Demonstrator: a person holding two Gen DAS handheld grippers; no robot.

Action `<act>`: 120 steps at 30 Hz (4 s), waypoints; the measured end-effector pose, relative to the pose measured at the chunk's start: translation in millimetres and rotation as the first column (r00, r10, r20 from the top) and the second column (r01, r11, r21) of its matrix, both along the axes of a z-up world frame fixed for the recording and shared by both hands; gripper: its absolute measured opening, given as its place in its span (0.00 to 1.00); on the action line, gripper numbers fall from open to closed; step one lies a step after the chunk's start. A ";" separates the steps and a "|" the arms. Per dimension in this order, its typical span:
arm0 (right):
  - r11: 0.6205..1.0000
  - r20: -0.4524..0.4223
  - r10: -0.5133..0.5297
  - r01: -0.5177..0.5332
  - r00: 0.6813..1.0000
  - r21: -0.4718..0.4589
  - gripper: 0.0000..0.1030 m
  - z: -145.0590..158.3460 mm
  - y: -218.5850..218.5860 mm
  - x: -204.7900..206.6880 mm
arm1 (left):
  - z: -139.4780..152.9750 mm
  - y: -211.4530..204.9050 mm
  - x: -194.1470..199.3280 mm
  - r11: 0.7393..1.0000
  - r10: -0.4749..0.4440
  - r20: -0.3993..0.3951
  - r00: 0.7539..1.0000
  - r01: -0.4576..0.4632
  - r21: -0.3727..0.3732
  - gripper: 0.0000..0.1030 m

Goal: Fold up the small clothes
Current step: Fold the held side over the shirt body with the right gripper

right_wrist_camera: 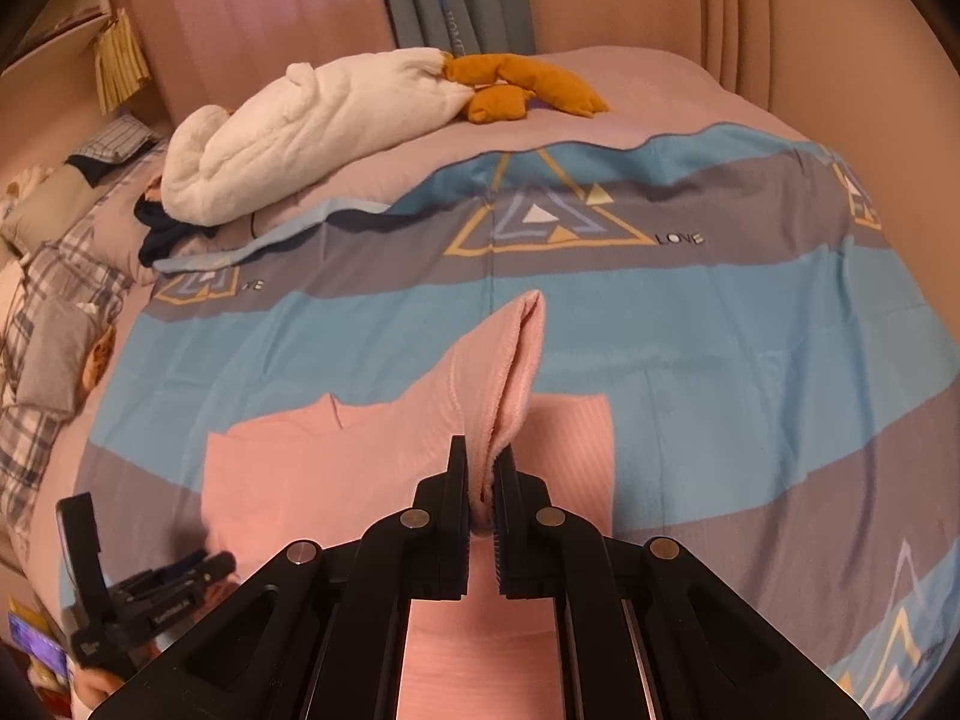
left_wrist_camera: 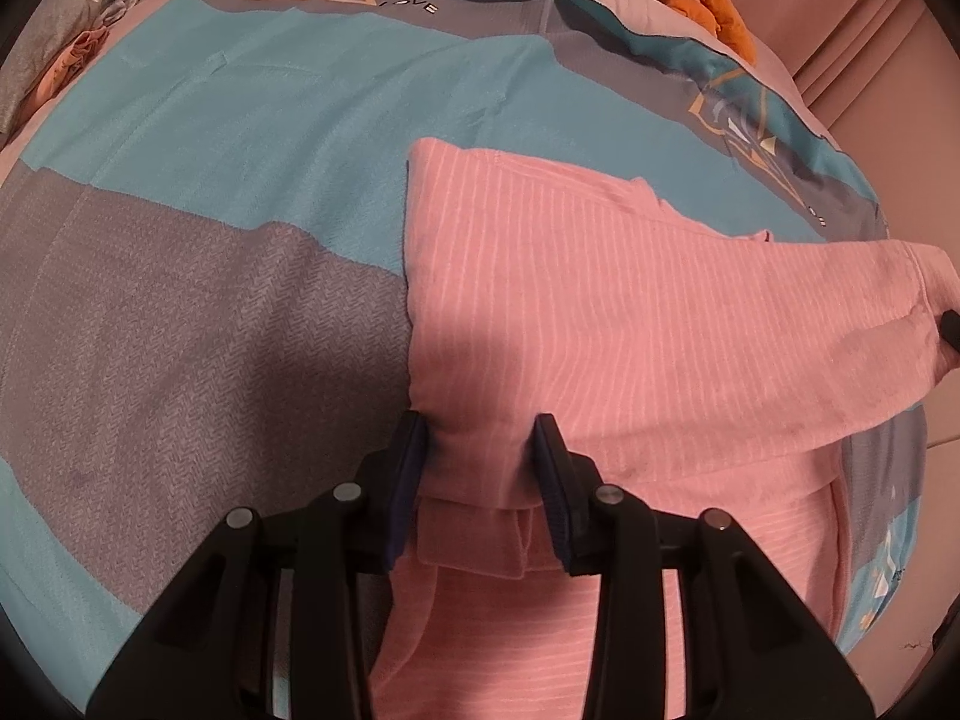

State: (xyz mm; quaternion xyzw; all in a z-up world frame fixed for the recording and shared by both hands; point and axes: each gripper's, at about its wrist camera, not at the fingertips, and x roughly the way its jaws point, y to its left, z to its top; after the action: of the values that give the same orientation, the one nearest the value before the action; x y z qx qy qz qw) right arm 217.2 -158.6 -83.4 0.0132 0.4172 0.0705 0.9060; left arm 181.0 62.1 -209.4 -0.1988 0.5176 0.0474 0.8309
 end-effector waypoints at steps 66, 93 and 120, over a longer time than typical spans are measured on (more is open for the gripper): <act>0.995 -0.193 -0.094 0.098 0.977 0.011 0.07 -83.3 -41.1 4.8 | -5.5 1.4 0.6 1.000 0.010 -0.003 1.000 -0.010 0.010 0.42; 0.994 -0.209 -0.106 0.106 0.972 -0.008 0.07 -91.7 -40.5 7.4 | -5.4 1.5 0.0 1.000 0.012 -0.005 1.000 -0.012 0.009 0.42; 0.990 -0.209 -0.136 0.141 0.968 0.005 0.07 -91.2 -53.5 -2.2 | -6.7 4.2 -0.8 1.000 0.019 -0.006 1.000 -0.019 0.000 0.44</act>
State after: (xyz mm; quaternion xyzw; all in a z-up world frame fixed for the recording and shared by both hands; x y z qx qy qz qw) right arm 215.0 -212.1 -174.6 0.0587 0.5070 0.0095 0.8599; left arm 180.2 66.3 -216.1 -0.2036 0.5179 0.0560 0.8289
